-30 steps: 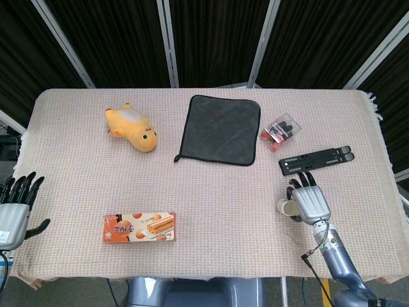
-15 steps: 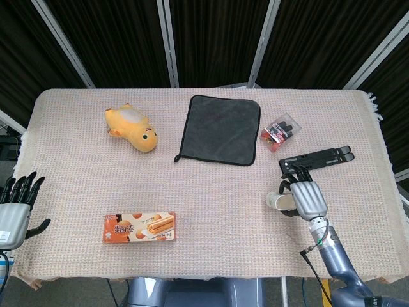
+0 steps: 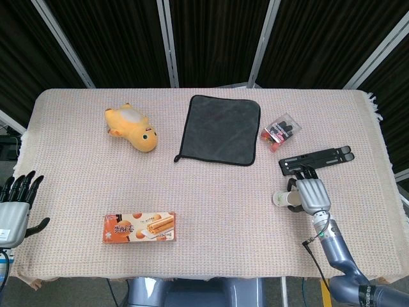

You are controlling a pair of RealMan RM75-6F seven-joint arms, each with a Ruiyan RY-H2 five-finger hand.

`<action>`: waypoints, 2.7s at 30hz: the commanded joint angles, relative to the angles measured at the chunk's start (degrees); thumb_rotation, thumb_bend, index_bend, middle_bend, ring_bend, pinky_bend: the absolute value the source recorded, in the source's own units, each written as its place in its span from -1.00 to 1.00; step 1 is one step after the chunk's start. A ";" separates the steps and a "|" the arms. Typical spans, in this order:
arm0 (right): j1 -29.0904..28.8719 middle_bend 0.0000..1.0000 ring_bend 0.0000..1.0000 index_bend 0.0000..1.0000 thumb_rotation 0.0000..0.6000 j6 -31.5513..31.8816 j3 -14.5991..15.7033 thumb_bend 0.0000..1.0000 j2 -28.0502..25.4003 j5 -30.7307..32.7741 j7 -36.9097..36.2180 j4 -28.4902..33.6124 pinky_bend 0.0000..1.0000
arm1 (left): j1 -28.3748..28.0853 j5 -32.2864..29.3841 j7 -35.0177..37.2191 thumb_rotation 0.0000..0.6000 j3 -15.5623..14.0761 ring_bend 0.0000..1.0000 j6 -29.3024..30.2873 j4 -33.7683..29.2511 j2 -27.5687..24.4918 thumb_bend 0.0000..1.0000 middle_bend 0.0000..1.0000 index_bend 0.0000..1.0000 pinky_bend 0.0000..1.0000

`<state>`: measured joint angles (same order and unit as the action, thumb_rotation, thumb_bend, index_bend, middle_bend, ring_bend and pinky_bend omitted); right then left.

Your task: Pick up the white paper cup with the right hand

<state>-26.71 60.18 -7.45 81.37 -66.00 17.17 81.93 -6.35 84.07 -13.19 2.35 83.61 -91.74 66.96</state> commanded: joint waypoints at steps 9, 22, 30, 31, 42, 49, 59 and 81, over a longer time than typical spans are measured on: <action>1.71 -1.00 -1.00 -0.84 1.00 8.36 0.18 -0.74 1.10 2.94 12.72 -0.43 -1.00 | 0.06 0.06 -0.20 1.00 -0.03 -1.00 0.22 -0.17 0.03 -0.75 -1.00 -1.00 -1.00; 2.49 -0.90 -1.00 -0.56 1.00 10.74 2.88 -0.80 3.97 -2.24 14.53 -2.01 -1.00 | -0.23 -0.21 -0.81 1.00 -0.05 -1.00 -0.36 -0.38 0.35 -0.75 -1.00 -1.00 -1.00; 2.30 -0.80 -1.00 -0.42 1.00 12.08 3.23 -0.80 8.41 -6.21 13.54 -8.14 -1.00 | -0.33 -0.65 -0.51 1.00 0.17 -1.00 -0.48 -0.20 0.53 -0.75 -1.00 -1.00 -1.00; 2.28 -0.78 -1.00 -0.39 1.00 12.02 3.20 -0.80 8.78 -6.34 13.52 -8.67 -1.00 | -0.35 -0.73 -0.48 1.00 0.20 -1.00 -0.55 -0.16 0.53 -0.75 -1.00 -1.00 -1.00; 2.36 -0.70 -1.00 -0.25 1.00 10.58 2.59 -0.79 11.38 -6.35 12.60 -13.24 -1.00 | -0.38 -0.64 -0.94 1.00 0.03 -1.00 -0.54 -0.44 0.59 -0.75 -1.00 -1.00 -1.00; 2.51 -0.60 -1.00 -0.09 1.00 10.40 2.23 -0.78 12.44 -6.73 11.76 -15.84 -1.00 | -0.35 -0.63 -1.07 1.00 -0.01 -1.00 -0.44 -0.53 0.60 -0.75 -1.00 -1.00 -1.00; 2.73 -0.53 -1.00 0.07 1.00 11.85 2.25 -0.77 12.95 -9.49 8.25 -16.67 -1.00 | -0.35 -0.62 -1.01 1.00 0.02 -1.00 -0.36 -0.53 0.63 -0.75 -1.00 -1.00 -1.00; 2.47 -0.53 -1.00 0.07 1.00 -5.44 -6.28 -0.77 -1.93 5.94 -30.58 11.70 -1.00 | -0.17 0.24 0.32 1.00 -0.35 -1.00 -0.03 -1.36 -0.07 -0.75 -1.00 -1.00 -1.00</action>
<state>-23.74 55.74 -13.07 79.92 -61.09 -13.11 94.05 -6.51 84.30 -12.88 2.00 83.58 -93.10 66.89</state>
